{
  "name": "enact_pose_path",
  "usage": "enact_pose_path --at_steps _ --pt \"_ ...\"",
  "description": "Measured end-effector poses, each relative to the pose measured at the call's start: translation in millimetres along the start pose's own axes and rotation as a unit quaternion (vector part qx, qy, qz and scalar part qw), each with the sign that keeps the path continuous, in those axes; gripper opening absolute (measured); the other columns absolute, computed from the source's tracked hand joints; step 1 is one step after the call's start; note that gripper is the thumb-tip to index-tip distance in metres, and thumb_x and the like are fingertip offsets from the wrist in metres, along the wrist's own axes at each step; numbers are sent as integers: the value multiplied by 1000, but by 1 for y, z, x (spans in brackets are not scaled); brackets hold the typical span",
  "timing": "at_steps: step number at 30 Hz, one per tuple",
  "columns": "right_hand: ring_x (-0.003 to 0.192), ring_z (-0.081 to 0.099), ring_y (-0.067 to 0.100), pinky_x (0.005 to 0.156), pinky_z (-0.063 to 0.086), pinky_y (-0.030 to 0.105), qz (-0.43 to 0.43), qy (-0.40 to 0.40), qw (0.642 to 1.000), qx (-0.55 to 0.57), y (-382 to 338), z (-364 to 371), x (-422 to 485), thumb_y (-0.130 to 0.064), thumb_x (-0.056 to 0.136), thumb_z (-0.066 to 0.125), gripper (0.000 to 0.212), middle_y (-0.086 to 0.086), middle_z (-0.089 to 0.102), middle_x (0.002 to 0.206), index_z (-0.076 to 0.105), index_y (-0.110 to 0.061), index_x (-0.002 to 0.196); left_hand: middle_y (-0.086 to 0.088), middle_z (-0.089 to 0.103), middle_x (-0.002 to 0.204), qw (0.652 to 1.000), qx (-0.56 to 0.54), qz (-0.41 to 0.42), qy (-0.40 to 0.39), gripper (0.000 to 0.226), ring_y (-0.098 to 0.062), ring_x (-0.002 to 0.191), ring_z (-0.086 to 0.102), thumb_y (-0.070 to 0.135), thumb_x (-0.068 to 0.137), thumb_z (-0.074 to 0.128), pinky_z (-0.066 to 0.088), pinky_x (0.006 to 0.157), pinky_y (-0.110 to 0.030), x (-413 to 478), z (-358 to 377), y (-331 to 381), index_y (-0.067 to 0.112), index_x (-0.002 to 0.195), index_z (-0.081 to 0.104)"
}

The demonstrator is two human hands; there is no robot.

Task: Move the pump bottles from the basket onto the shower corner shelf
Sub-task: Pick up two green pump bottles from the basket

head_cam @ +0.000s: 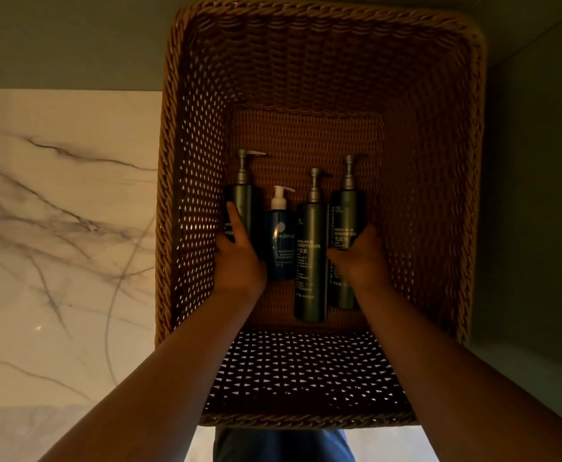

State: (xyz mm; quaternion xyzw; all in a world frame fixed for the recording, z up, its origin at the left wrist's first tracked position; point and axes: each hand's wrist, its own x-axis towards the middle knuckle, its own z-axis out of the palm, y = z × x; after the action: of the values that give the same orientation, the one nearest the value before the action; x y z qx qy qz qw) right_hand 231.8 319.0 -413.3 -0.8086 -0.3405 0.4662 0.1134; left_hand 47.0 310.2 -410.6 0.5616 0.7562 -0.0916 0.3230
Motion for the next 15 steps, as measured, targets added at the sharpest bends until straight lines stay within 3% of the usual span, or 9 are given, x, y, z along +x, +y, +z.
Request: enact_pose_path --at_steps 3,7,10,13,15 --pt "106 54 22 75 43 26 -11 0 1000 -16 1 -1 -1 -10 79 70 67 15 50 128 33 -6 134 -28 8 149 999 21 27 -8 87 -30 103 46 18 94 46 44 86 -34 1 2 -3 9 142 -26" --pt "109 55 25 79 45 29 -26 -3 999 -27 3 -2 -3 -14 79 71 67 14 50 128 33 -6 134 -29 37 128 999 -36 7 8 91 -24 77 45 20 92 53 41 70 -30 -1 0 -5 16 143 -22" --pt "102 56 21 74 44 28 -25 1 999 -22 4 -5 -9 -16 76 74 68 11 53 124 35 -9 132 -31 33 132 995 -104 11 4 95 -31 89 51 19 89 58 40 71 -30 -8 -4 -8 18 145 -19" --pt "97 59 20 75 47 30 -35 4 999 -4 1 -9 -19 -17 73 75 66 9 57 118 40 -11 128 -30 29 137 993 -121 12 5 97 -35 103 50 22 88 60 42 83 -34 -18 -7 -12 21 145 -19" --pt "94 61 21 75 51 34 -49 -1 999 3 -6 -12 -29 -18 70 76 62 7 59 112 44 -13 123 -29 29 137 989 -148 14 5 98 -36 104 51 21 88 60 43 81 -33 -27 -14 -13 26 144 -20"
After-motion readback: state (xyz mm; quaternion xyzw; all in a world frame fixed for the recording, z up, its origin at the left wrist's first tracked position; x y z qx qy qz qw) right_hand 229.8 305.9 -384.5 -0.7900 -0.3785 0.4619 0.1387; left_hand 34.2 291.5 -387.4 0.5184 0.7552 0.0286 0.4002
